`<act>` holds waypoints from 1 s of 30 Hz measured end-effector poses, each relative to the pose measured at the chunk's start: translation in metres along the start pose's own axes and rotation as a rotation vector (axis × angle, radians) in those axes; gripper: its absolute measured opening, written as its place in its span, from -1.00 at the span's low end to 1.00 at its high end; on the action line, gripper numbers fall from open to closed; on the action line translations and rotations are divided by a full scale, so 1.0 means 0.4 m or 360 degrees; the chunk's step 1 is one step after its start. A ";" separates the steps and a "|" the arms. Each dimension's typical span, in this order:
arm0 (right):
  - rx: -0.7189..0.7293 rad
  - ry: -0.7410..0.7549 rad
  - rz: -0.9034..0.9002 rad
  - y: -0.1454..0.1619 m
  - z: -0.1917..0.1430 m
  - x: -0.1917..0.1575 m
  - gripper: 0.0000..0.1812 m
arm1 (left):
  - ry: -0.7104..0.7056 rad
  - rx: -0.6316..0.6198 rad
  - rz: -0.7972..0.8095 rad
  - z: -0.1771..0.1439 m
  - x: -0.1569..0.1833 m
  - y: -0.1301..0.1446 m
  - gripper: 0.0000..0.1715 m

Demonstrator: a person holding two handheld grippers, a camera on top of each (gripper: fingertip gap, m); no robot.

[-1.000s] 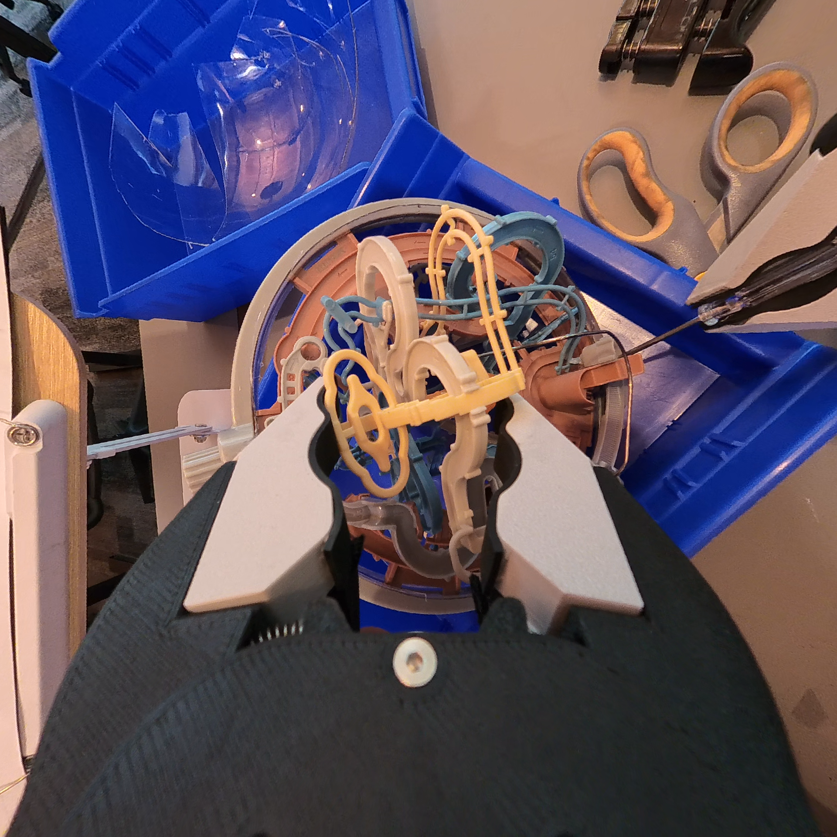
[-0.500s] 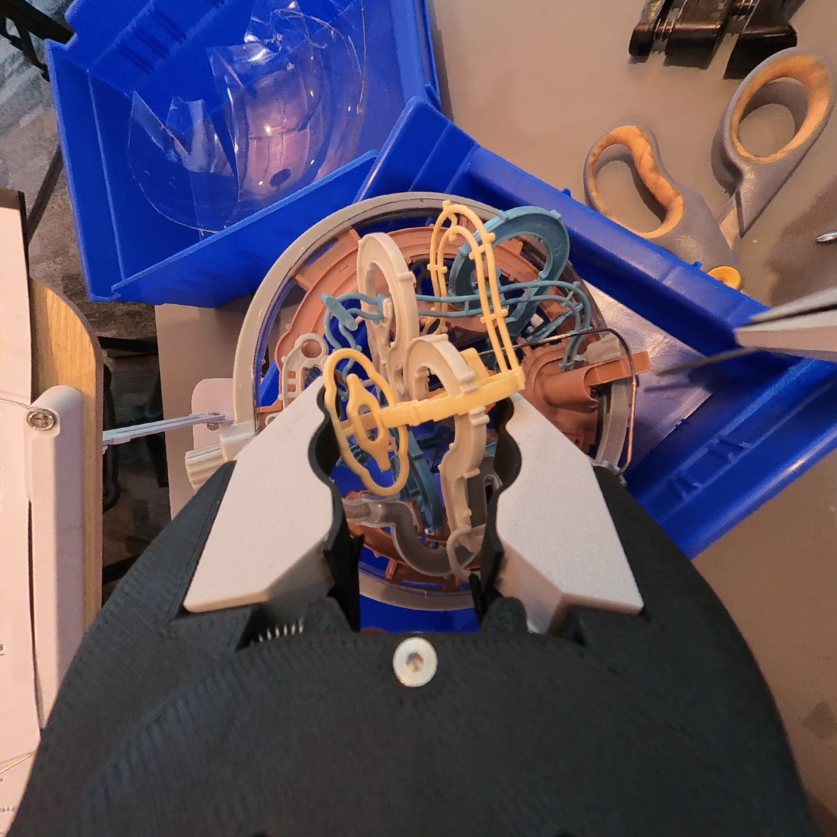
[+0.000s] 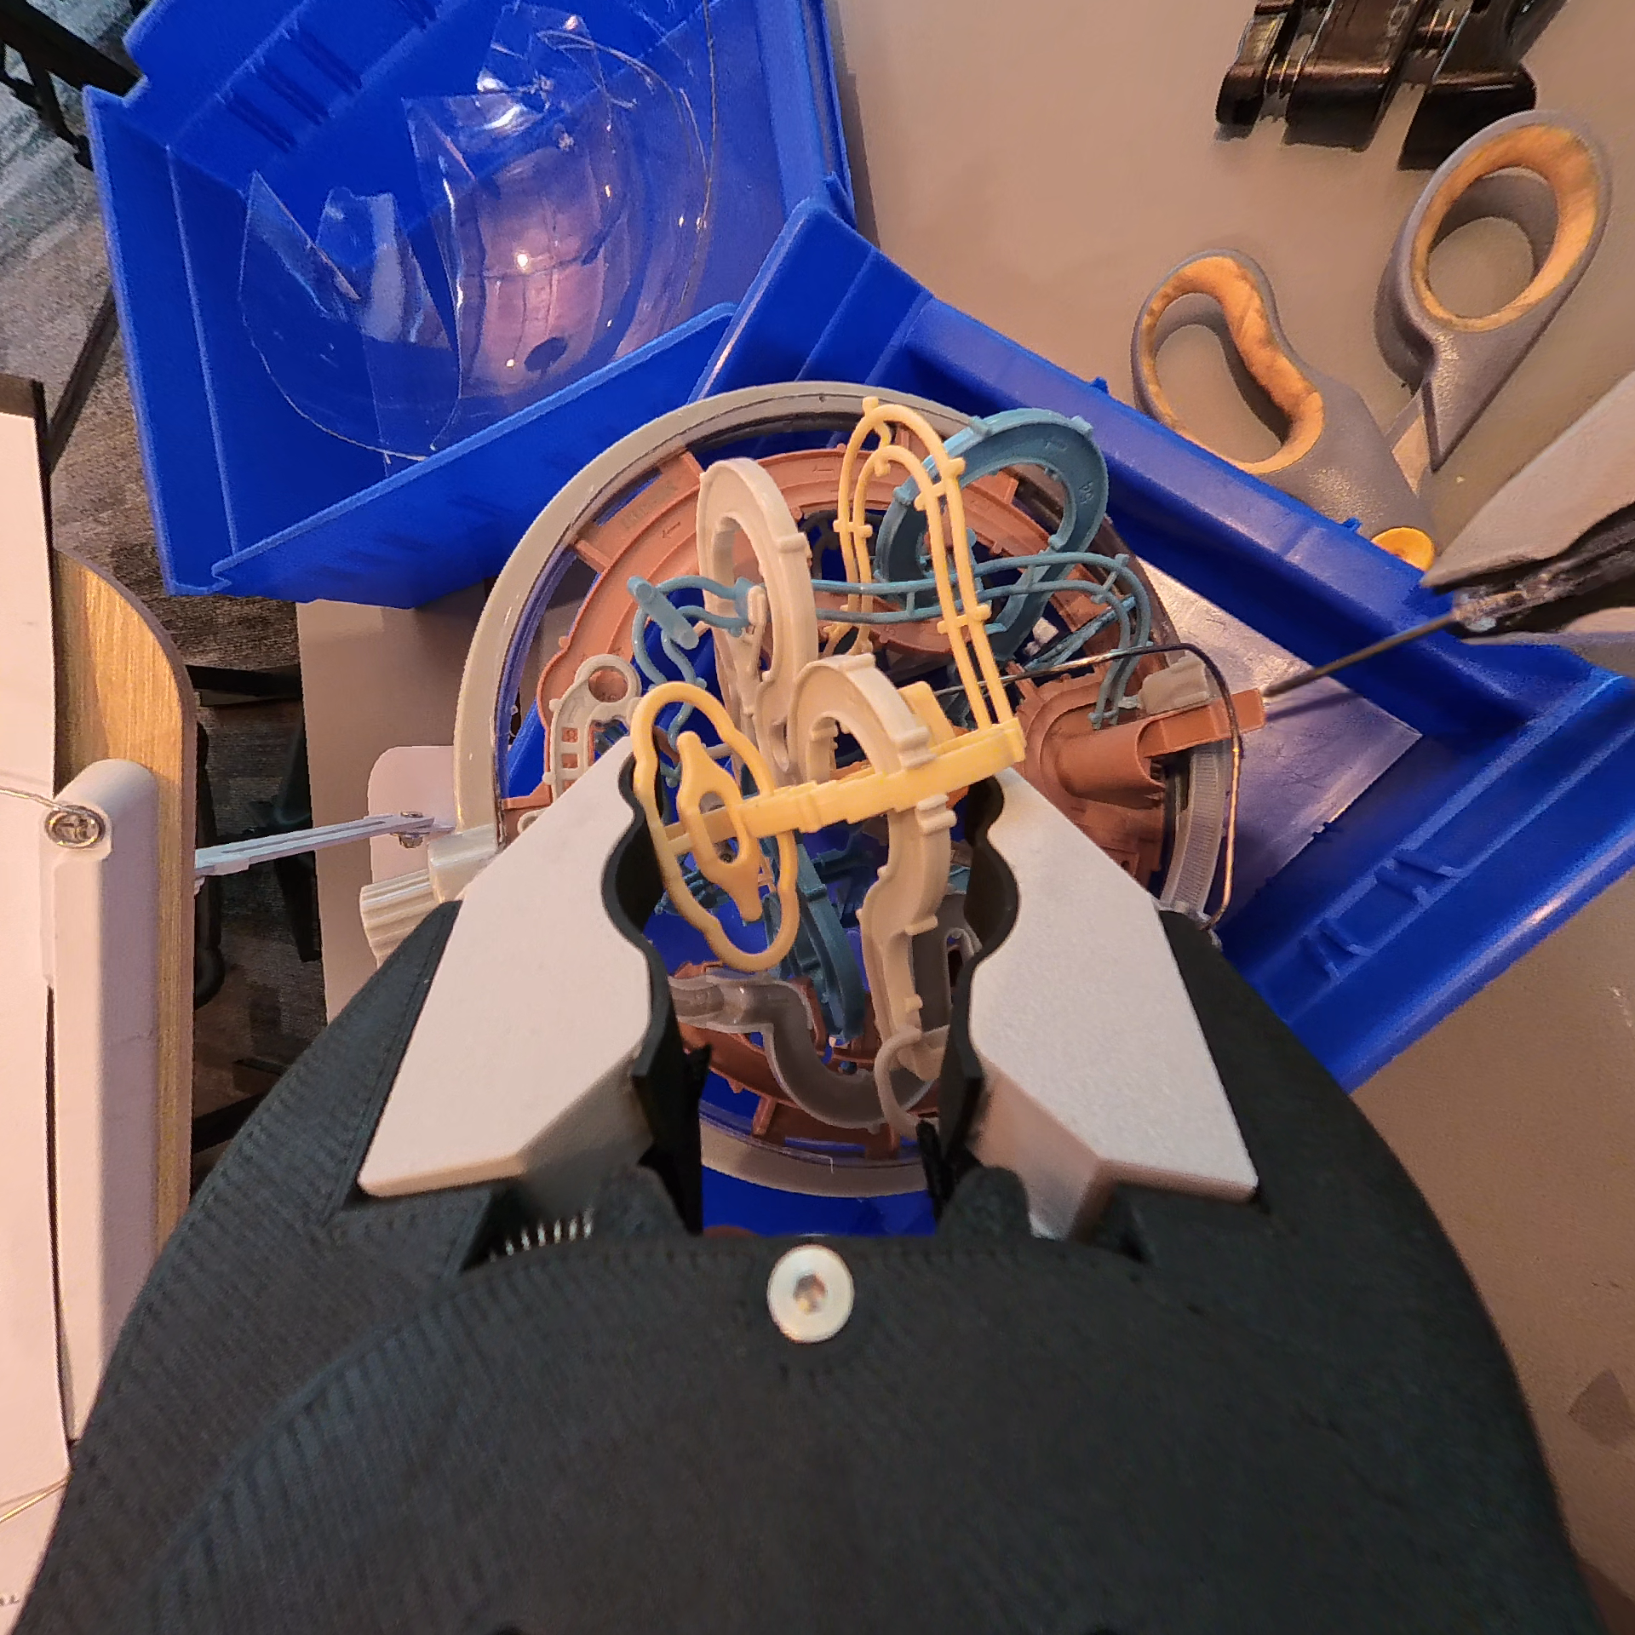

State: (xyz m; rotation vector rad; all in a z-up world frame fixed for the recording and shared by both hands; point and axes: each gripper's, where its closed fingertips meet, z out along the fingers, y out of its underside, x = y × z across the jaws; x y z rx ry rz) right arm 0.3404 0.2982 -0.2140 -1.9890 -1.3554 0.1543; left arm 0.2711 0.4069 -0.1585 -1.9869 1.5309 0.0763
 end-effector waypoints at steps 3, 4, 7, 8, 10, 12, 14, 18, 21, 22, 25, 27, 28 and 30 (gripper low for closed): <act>0.0036 0.0003 0.0115 0.003 0.008 0.007 -0.94 | 0.0003 0.0002 -0.0001 0.001 0.000 -0.001 -0.22; 0.0045 -0.0008 0.0140 0.003 0.009 0.007 -0.94 | 0.0004 0.0003 -0.0002 0.001 0.000 0.000 -0.22; 0.0060 -0.0007 0.0162 0.006 0.015 0.008 -0.93 | 0.0006 0.0005 -0.0002 0.001 0.000 -0.001 -0.22; 0.0073 -0.0004 0.0169 0.005 0.016 0.008 -0.94 | 0.0007 0.0005 -0.0002 0.001 0.000 -0.001 -0.22; 0.0082 0.0002 0.0185 0.004 0.018 0.009 -0.93 | 0.0008 0.0006 -0.0003 0.001 0.000 -0.001 -0.22; 0.0093 0.0006 0.0191 0.001 0.019 0.009 -0.93 | 0.0008 0.0006 -0.0002 0.001 0.000 -0.002 -0.22; 0.0082 0.0015 0.0195 0.003 0.022 0.011 -0.93 | 0.0007 0.0005 -0.0001 0.001 0.001 -0.002 -0.22; 0.0086 0.0006 0.0201 0.004 0.022 0.010 -0.93 | 0.0007 0.0006 -0.0002 0.001 0.000 -0.002 -0.22; 0.0086 0.0002 0.0212 0.003 0.022 0.010 -0.94 | 0.0007 0.0005 -0.0001 0.001 0.000 -0.002 -0.22; 0.0086 -0.0003 0.0222 0.003 0.022 0.009 -0.94 | 0.0007 0.0005 -0.0001 0.001 0.000 -0.002 -0.22; 0.0084 -0.0009 0.0246 0.004 0.021 0.009 -0.93 | 0.0006 0.0005 -0.0001 0.001 0.000 -0.002 -0.22; 0.0089 0.0003 0.0248 0.004 0.020 0.010 -0.94 | 0.0006 0.0004 -0.0001 0.001 0.001 -0.002 -0.22; 0.0086 0.0010 0.0247 0.006 0.020 0.011 -0.93 | 0.0007 0.0005 0.0000 0.001 0.001 -0.002 -0.22; 0.0097 -0.0001 0.0261 0.006 0.020 0.009 -0.93 | 0.0007 0.0005 -0.0001 0.001 0.001 -0.002 -0.22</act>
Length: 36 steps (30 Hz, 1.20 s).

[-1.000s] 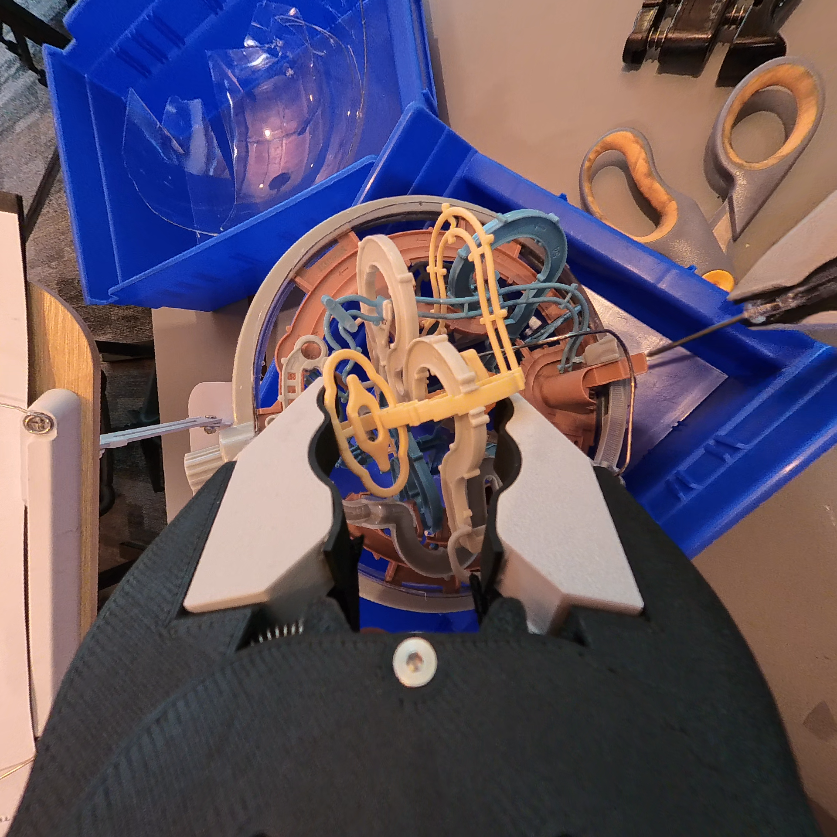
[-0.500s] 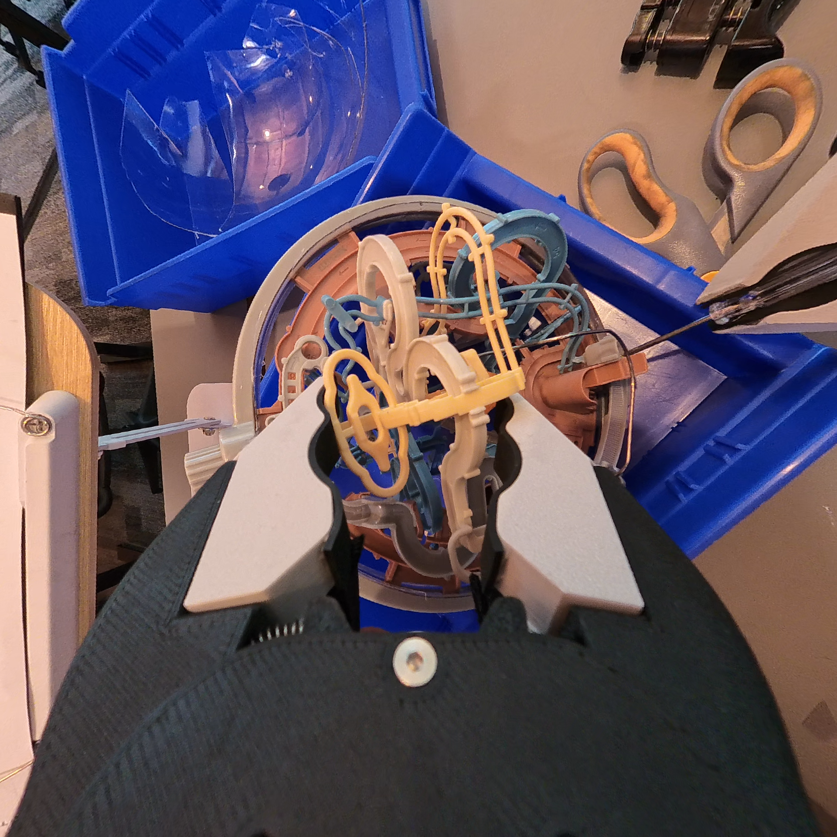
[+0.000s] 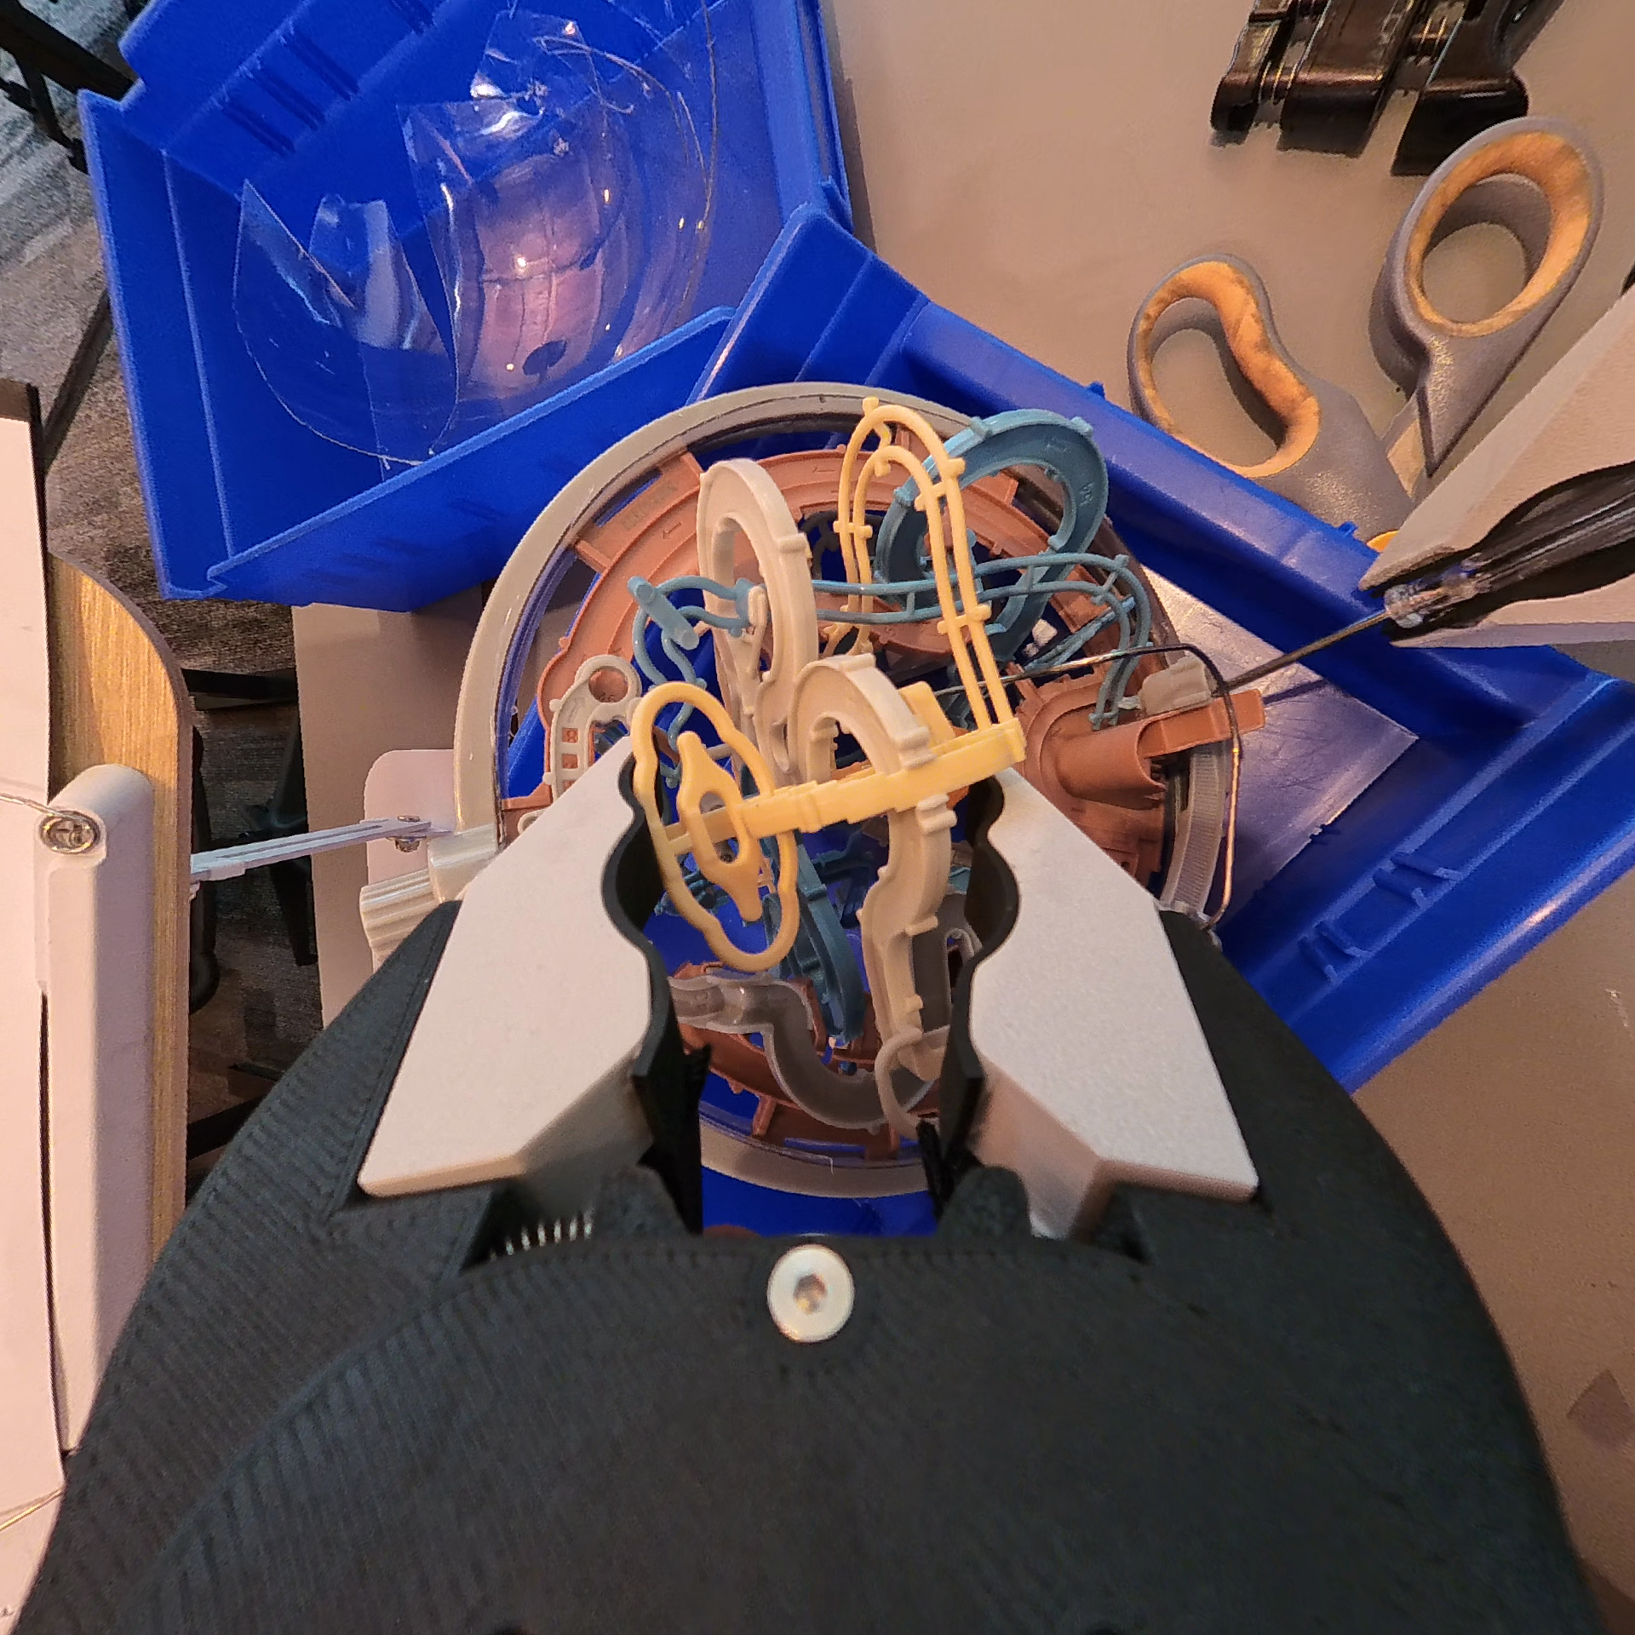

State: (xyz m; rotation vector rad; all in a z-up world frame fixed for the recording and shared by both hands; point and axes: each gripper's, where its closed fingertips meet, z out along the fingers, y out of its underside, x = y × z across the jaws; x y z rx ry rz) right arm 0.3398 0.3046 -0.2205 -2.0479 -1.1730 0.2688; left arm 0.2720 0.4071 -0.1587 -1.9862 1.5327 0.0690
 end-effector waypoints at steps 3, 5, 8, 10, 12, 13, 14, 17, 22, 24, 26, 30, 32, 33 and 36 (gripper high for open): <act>0.0006 -0.0003 0.0005 0.001 0.000 -0.002 -0.93 | 0.0000 0.0000 0.0000 0.000 0.000 0.000 -0.22; 0.0013 -0.0007 0.0010 0.000 0.000 -0.005 -0.93 | 0.0000 0.0000 0.0000 0.000 0.000 0.000 -0.22; 0.0016 -0.0003 0.0013 -0.002 -0.002 -0.005 -0.93 | 0.0000 0.0001 0.0000 0.000 0.000 0.000 -0.22; 0.0013 -0.0009 0.0017 -0.001 0.001 -0.006 -0.93 | 0.0000 0.0000 0.0001 0.000 0.000 -0.001 -0.22; 0.0016 -0.0011 0.0019 -0.001 0.002 -0.007 -0.93 | 0.0001 0.0001 0.0000 0.000 0.000 -0.001 -0.22; 0.0015 -0.0011 0.0022 -0.001 0.002 -0.007 -0.93 | 0.0001 0.0001 0.0000 0.000 0.000 -0.001 -0.22; 0.0014 -0.0010 0.0025 0.000 0.002 -0.007 -0.93 | 0.0002 0.0002 -0.0001 0.000 0.000 -0.001 -0.22; 0.0014 -0.0009 0.0027 0.001 0.002 -0.009 -0.93 | 0.0002 0.0001 0.0000 0.000 0.000 -0.001 -0.22; 0.0012 -0.0007 0.0033 0.000 0.004 -0.010 -0.93 | 0.0002 0.0001 0.0001 0.001 0.000 -0.001 -0.22; 0.0003 0.0001 0.0013 -0.001 0.004 -0.010 -0.93 | 0.0002 0.0001 0.0000 0.001 0.000 -0.001 -0.22; -0.0003 0.0004 -0.0005 -0.003 0.004 -0.012 -0.93 | 0.0002 0.0000 0.0000 0.001 0.001 -0.001 -0.22; -0.0059 0.0047 -0.0237 -0.007 0.004 -0.012 -0.94 | 0.0002 -0.0002 0.0004 0.001 0.002 -0.001 -0.22; -0.0090 0.0085 -0.0484 -0.012 0.004 -0.011 -0.94 | -0.0004 -0.0007 0.0014 0.000 0.003 -0.003 -0.22; -0.0100 0.0121 -0.0706 -0.014 0.005 -0.011 -0.93 | -0.0007 -0.0009 0.0017 0.000 0.003 -0.003 -0.22; -0.0152 0.0242 -0.1455 -0.013 0.004 -0.006 -0.93 | 0.0000 -0.0003 0.0014 0.000 0.003 -0.003 -0.22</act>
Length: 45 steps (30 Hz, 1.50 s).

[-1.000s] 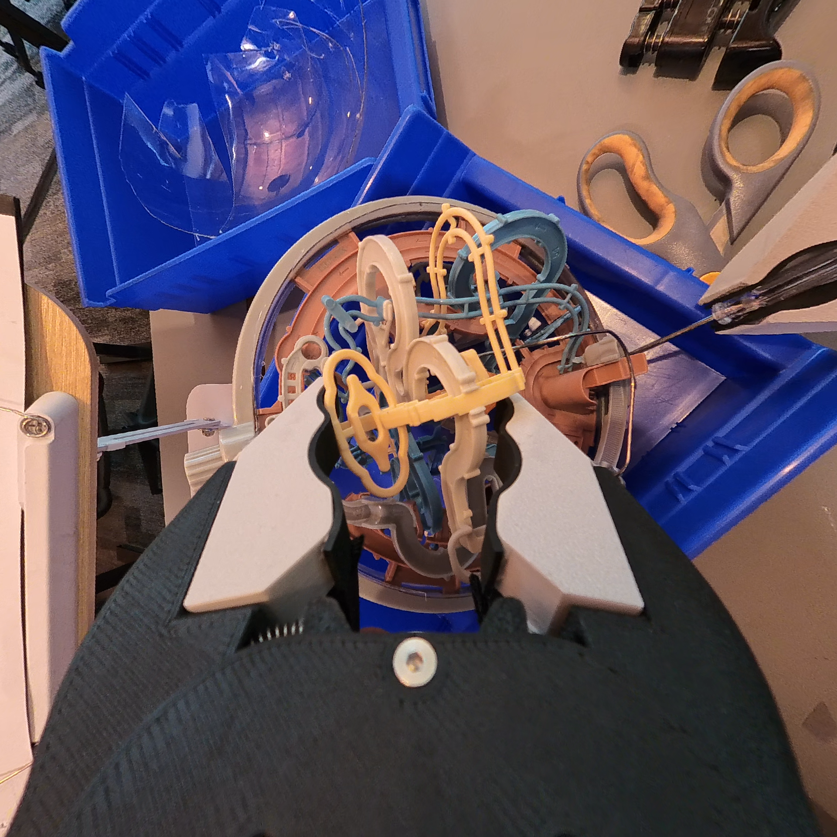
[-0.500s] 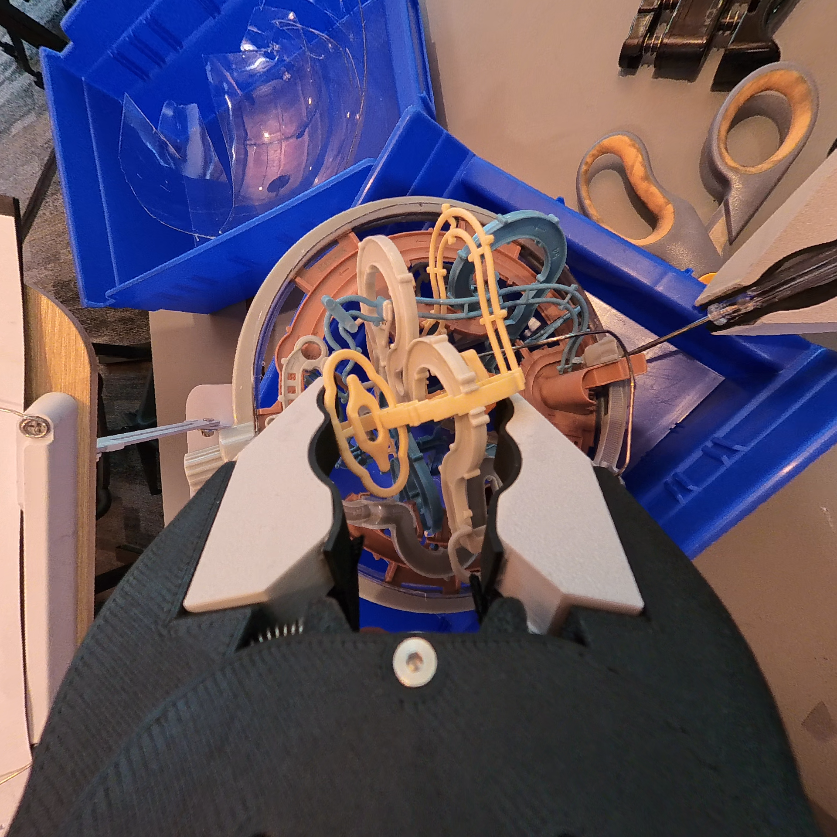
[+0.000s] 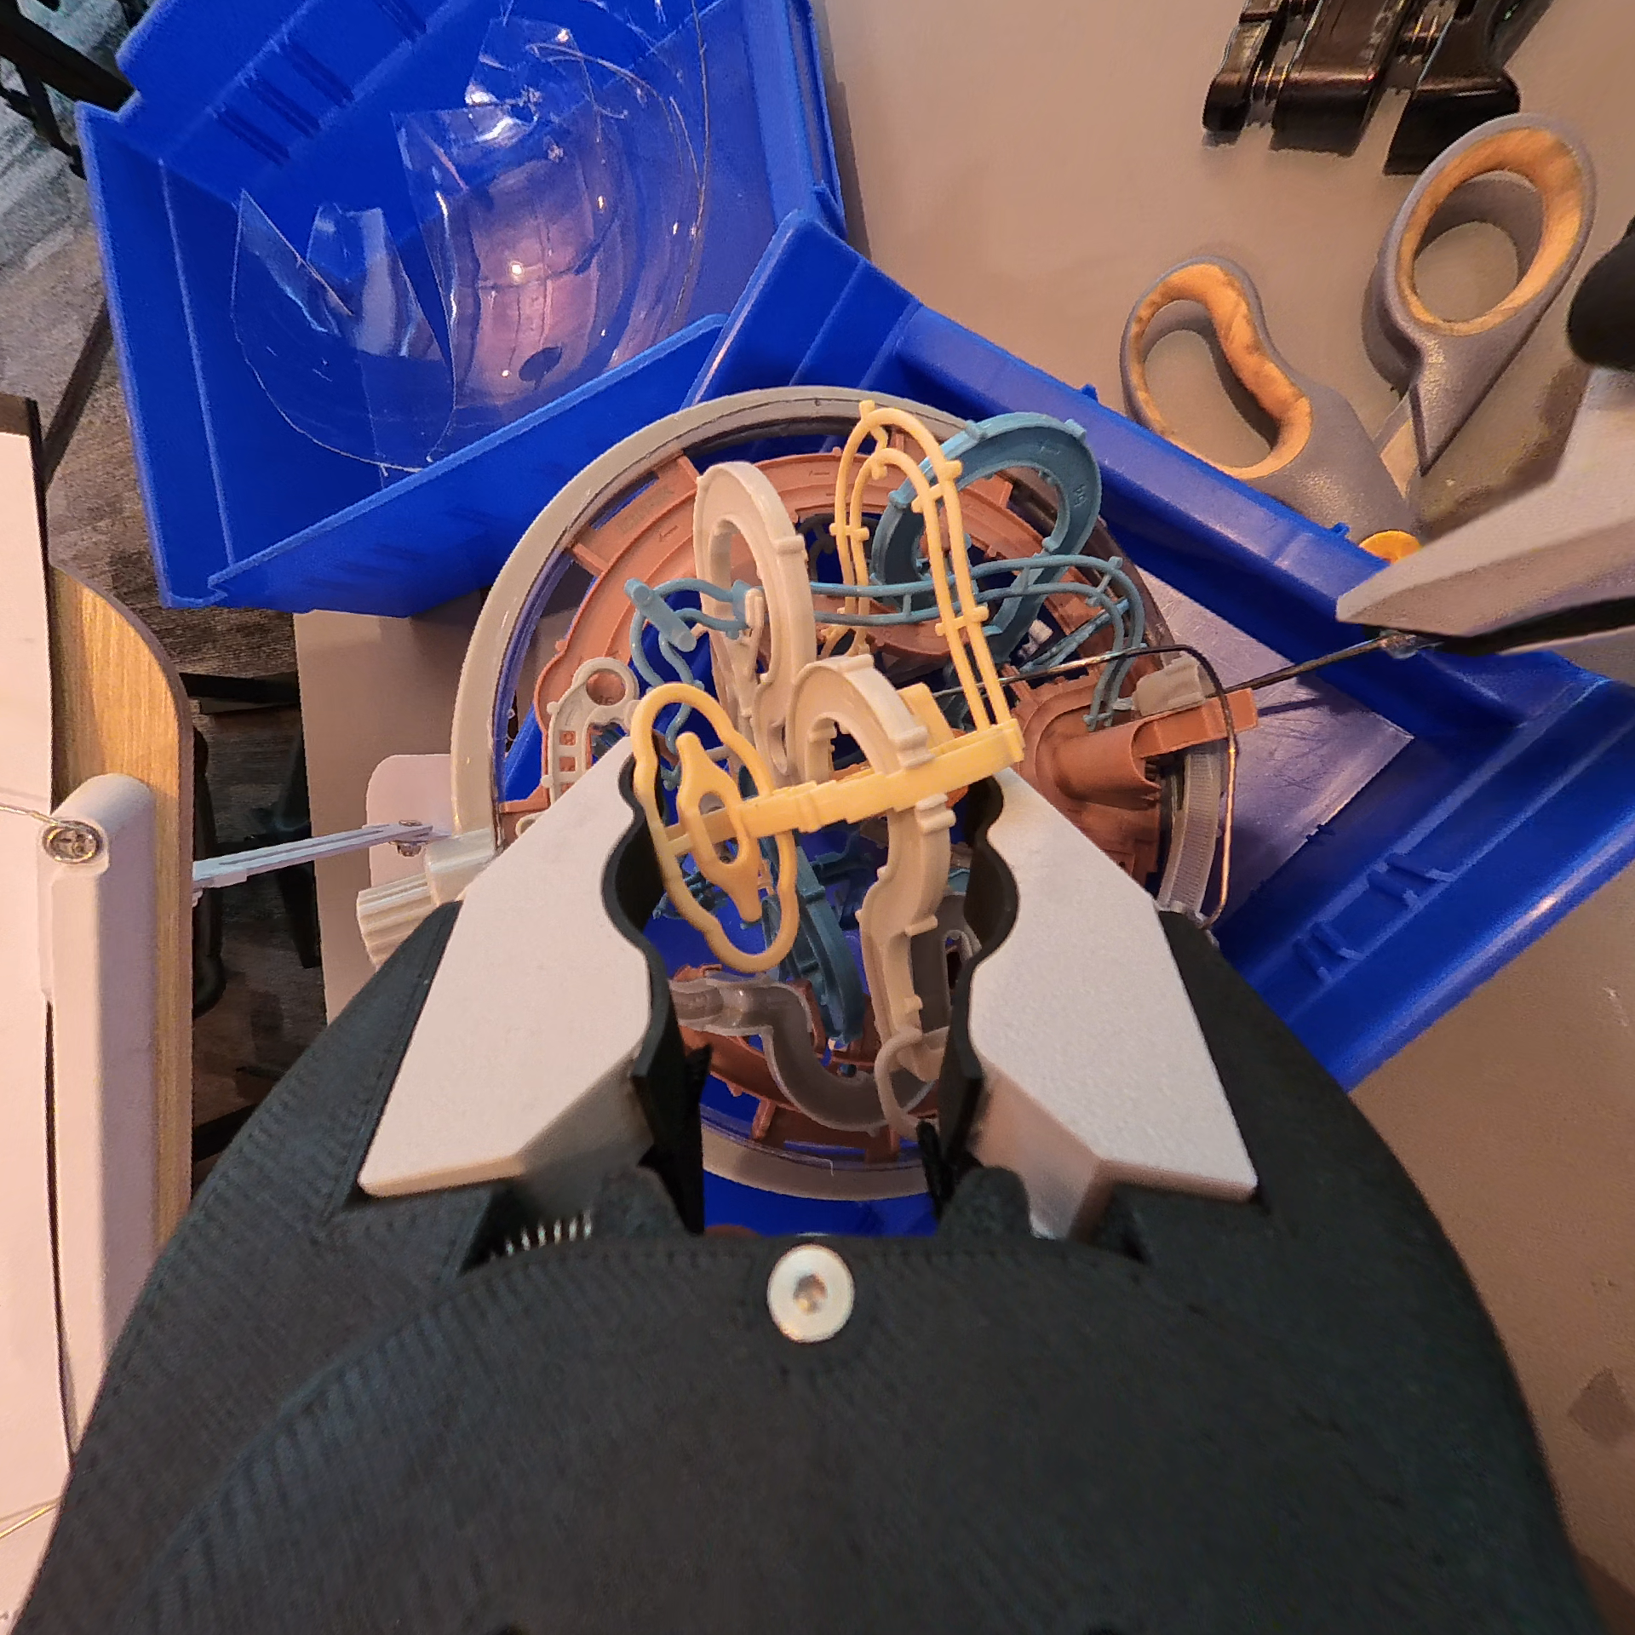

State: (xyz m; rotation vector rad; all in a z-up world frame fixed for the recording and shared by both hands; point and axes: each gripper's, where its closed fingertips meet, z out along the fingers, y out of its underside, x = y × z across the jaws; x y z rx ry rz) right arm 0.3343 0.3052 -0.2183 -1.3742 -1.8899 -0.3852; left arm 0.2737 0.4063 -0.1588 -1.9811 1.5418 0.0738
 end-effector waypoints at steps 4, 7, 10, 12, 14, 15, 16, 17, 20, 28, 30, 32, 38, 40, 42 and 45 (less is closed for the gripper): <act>-0.0150 0.0153 -0.1096 -0.003 -0.004 0.013 -0.94 | -0.0009 -0.0006 0.0002 0.000 -0.001 0.000 -0.22; -0.0081 0.0120 -0.1089 -0.050 -0.042 0.039 -0.94 | -0.0003 -0.0001 -0.0008 0.000 -0.002 0.002 -0.22; -0.0091 0.0018 -0.0524 -0.041 -0.078 0.070 -0.93 | 0.0013 0.0014 -0.0013 0.001 -0.003 0.003 -0.22; -0.0063 -0.0058 -0.0166 -0.020 -0.083 0.058 -0.94 | 0.0013 0.0013 -0.0013 0.001 -0.003 0.002 -0.22; -0.0049 -0.0143 0.0241 0.002 -0.074 0.042 -0.94 | 0.0009 0.0010 -0.0011 0.001 -0.002 0.002 -0.22; -0.0021 -0.0164 0.0406 0.008 -0.069 0.038 -0.94 | 0.0008 0.0009 -0.0011 0.001 -0.002 0.002 -0.22; 0.0000 -0.0194 0.0576 0.012 -0.064 0.033 -0.93 | 0.0008 0.0010 -0.0012 0.001 -0.002 0.001 -0.22; 0.0038 -0.0223 0.0725 0.011 -0.060 0.028 -0.94 | 0.0009 0.0011 -0.0013 0.001 -0.002 0.001 -0.22; 0.0130 -0.0272 0.1039 0.009 -0.047 0.022 -0.93 | 0.0008 0.0009 -0.0013 0.001 -0.002 0.001 -0.22; 0.0158 -0.0339 0.1258 0.020 -0.023 0.001 -0.93 | 0.0012 0.0014 -0.0016 0.001 -0.002 0.000 -0.22; 0.0150 -0.0336 0.1288 0.026 -0.018 -0.002 -0.93 | 0.0014 0.0016 -0.0017 0.002 -0.002 0.000 -0.22; 0.0154 -0.0340 0.1313 0.026 -0.013 -0.003 -0.94 | 0.0013 0.0015 -0.0017 0.002 -0.002 -0.001 -0.22; 0.0154 -0.0336 0.1312 0.017 -0.004 0.000 -0.93 | 0.0012 0.0015 -0.0017 0.002 -0.002 -0.001 -0.22; 0.0145 -0.0338 0.1316 0.018 -0.002 -0.001 -0.93 | 0.0013 0.0016 -0.0017 0.002 -0.002 -0.001 -0.22; 0.0151 -0.0342 0.1317 0.017 0.000 -0.003 -0.94 | 0.0014 0.0018 -0.0018 0.002 -0.002 -0.002 -0.22; 0.0151 -0.0338 0.1313 0.016 0.000 -0.005 -0.94 | 0.0015 0.0019 -0.0018 0.002 -0.002 -0.002 -0.22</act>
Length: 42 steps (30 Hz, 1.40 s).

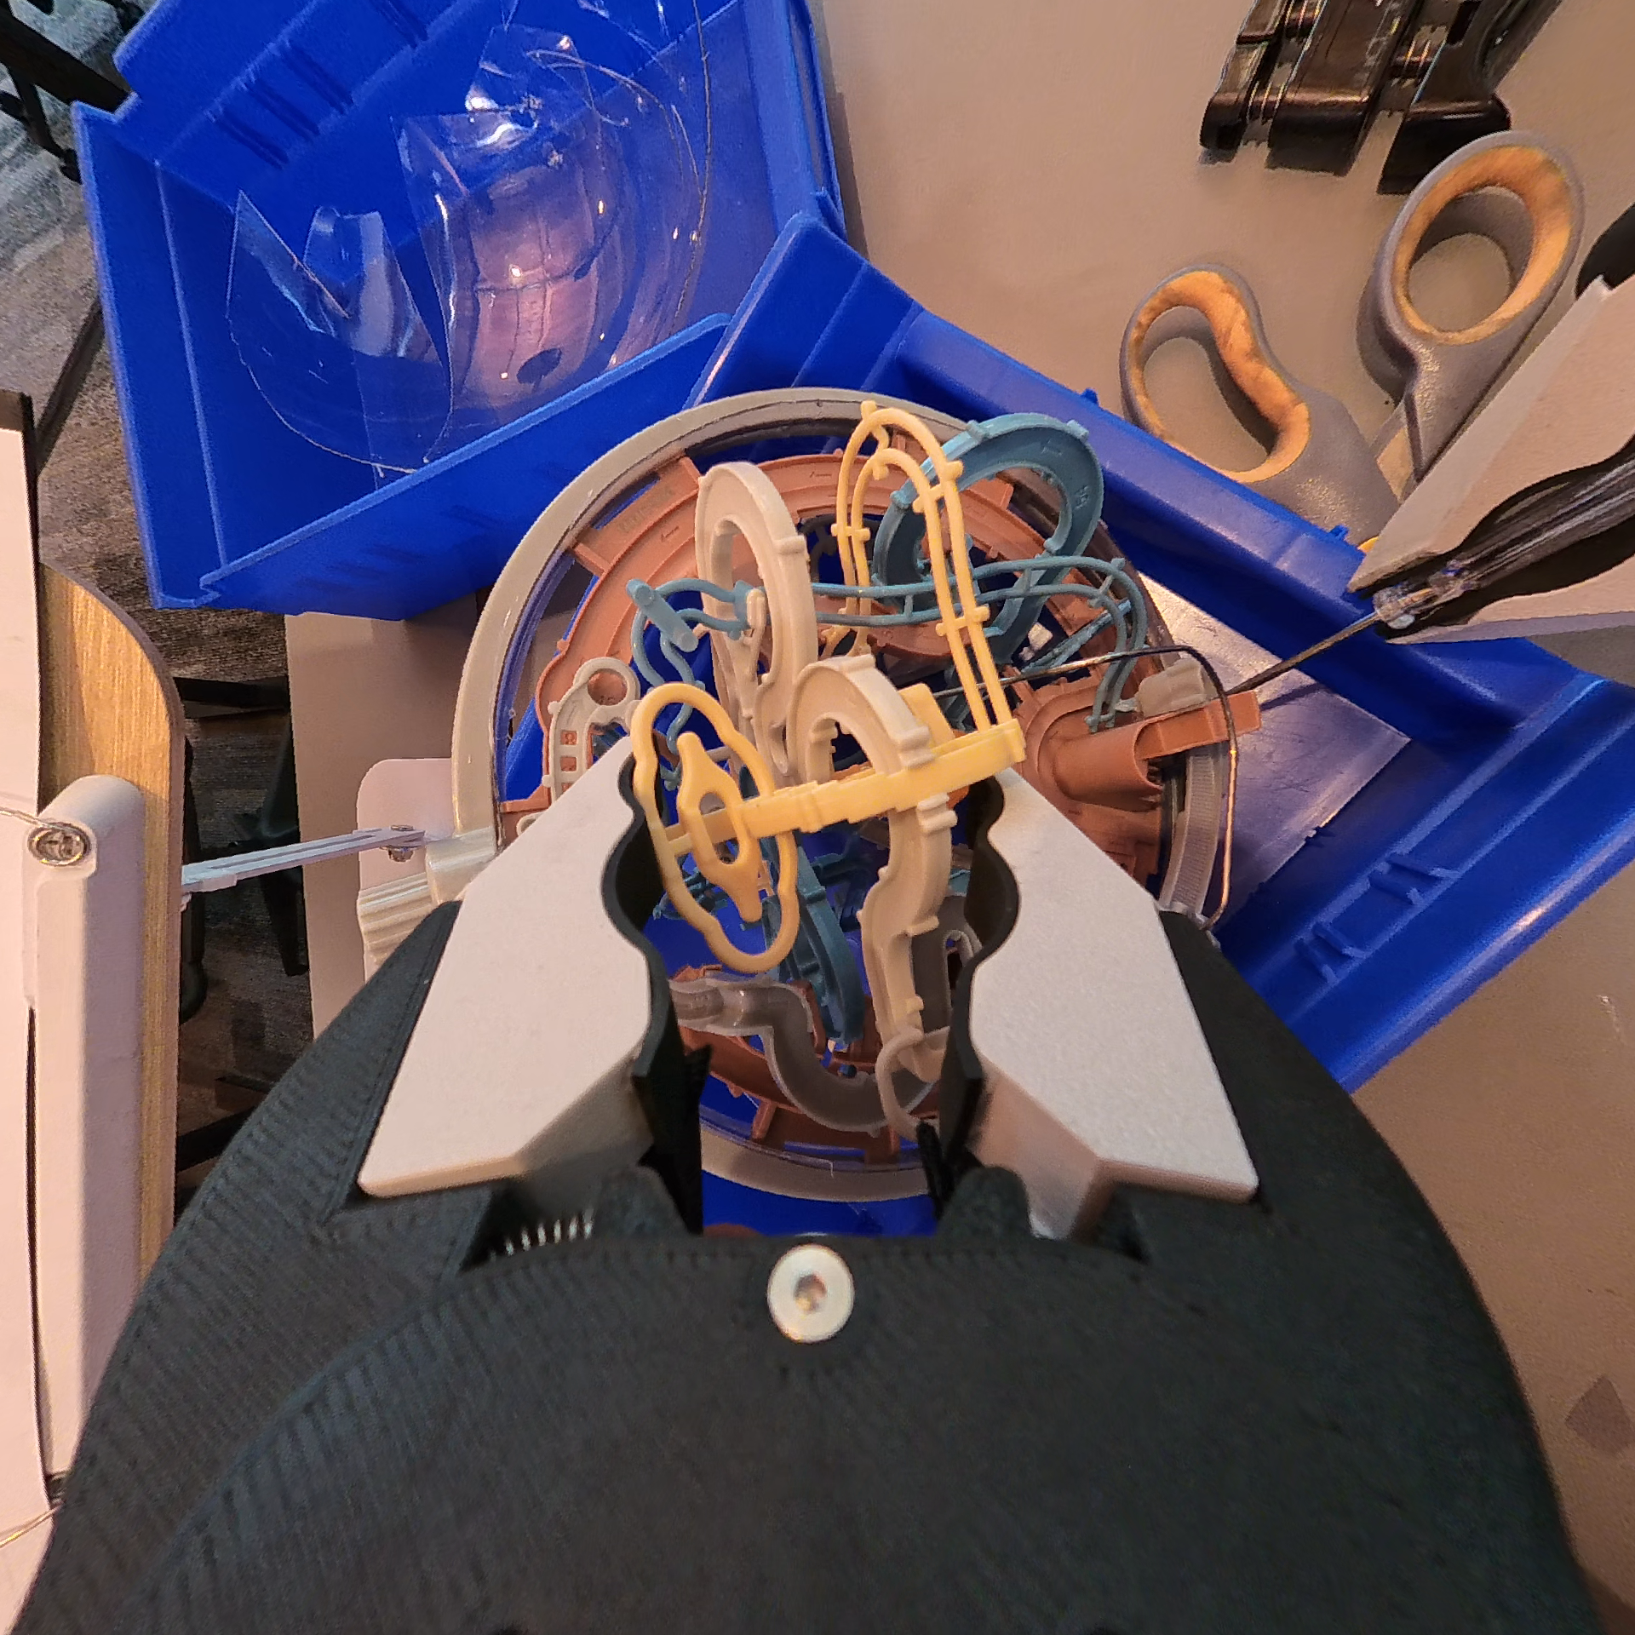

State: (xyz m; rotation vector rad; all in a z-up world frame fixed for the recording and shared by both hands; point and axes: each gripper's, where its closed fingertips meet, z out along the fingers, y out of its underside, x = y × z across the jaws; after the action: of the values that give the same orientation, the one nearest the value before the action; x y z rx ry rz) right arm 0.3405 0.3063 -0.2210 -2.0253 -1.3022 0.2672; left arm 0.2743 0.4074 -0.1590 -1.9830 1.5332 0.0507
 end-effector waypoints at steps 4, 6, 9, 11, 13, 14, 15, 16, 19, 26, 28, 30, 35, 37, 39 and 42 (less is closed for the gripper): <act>-0.0009 0.0005 0.0025 -0.002 0.000 0.000 -0.93 | -0.0001 -0.0002 0.0000 0.000 0.000 0.000 -0.22; -0.0018 0.0006 0.0056 -0.003 -0.001 -0.002 -0.93 | 0.0000 0.0000 -0.0001 0.000 0.000 0.000 -0.22; -0.0026 0.0018 0.0054 -0.008 -0.001 -0.004 -0.93 | -0.0001 0.0000 -0.0002 0.000 0.000 0.000 -0.22; -0.0025 0.0018 0.0063 -0.011 0.000 -0.006 -0.93 | 0.0000 0.0001 -0.0002 0.000 0.000 -0.001 -0.22; -0.0016 0.0014 0.0081 -0.013 0.002 -0.006 -0.93 | 0.0001 0.0003 -0.0003 0.000 0.000 -0.001 -0.22; -0.0013 0.0018 0.0086 -0.013 0.002 -0.005 -0.93 | 0.0000 0.0003 -0.0003 0.000 0.000 -0.001 -0.22; -0.0013 0.0023 0.0089 -0.014 0.001 -0.005 -0.93 | 0.0001 0.0003 -0.0003 0.001 0.000 -0.001 -0.22; -0.0011 0.0027 0.0090 -0.015 0.001 -0.005 -0.92 | 0.0001 0.0003 -0.0003 0.001 0.000 -0.001 -0.22; -0.0006 0.0028 0.0101 -0.019 0.004 -0.006 -0.93 | 0.0001 0.0004 -0.0003 0.000 0.000 -0.001 -0.22; -0.0045 0.0042 0.0128 -0.025 0.006 -0.006 -0.93 | -0.0002 0.0001 -0.0001 0.000 0.000 -0.001 -0.22; -0.0060 0.0053 0.0127 -0.026 0.008 -0.005 -0.94 | -0.0003 0.0000 0.0000 0.001 0.000 -0.001 -0.22; -0.0063 0.0069 0.0092 -0.031 0.009 -0.006 -0.93 | -0.0004 -0.0002 0.0000 0.001 0.000 -0.001 -0.22; -0.0067 0.0139 -0.0333 -0.016 -0.013 -0.017 -0.93 | -0.0016 -0.0012 0.0008 0.000 0.000 -0.002 -0.22; -0.0089 0.0205 -0.0674 -0.023 -0.011 -0.018 -0.93 | -0.0020 -0.0012 0.0009 0.001 0.000 -0.002 -0.22; -0.0153 0.0324 -0.1177 -0.031 -0.008 -0.020 -0.93 | -0.0025 -0.0012 0.0009 0.002 -0.002 -0.002 -0.22; -0.0290 0.0529 -0.2093 -0.045 -0.003 -0.029 -0.94 | -0.0046 -0.0016 0.0009 0.003 -0.007 -0.002 -0.22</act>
State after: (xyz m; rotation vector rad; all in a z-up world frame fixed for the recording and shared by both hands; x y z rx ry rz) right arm 0.3228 0.3003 -0.2106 -0.8978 -2.1269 -0.7684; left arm 0.2744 0.4107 -0.1585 -1.9775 1.5234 0.0893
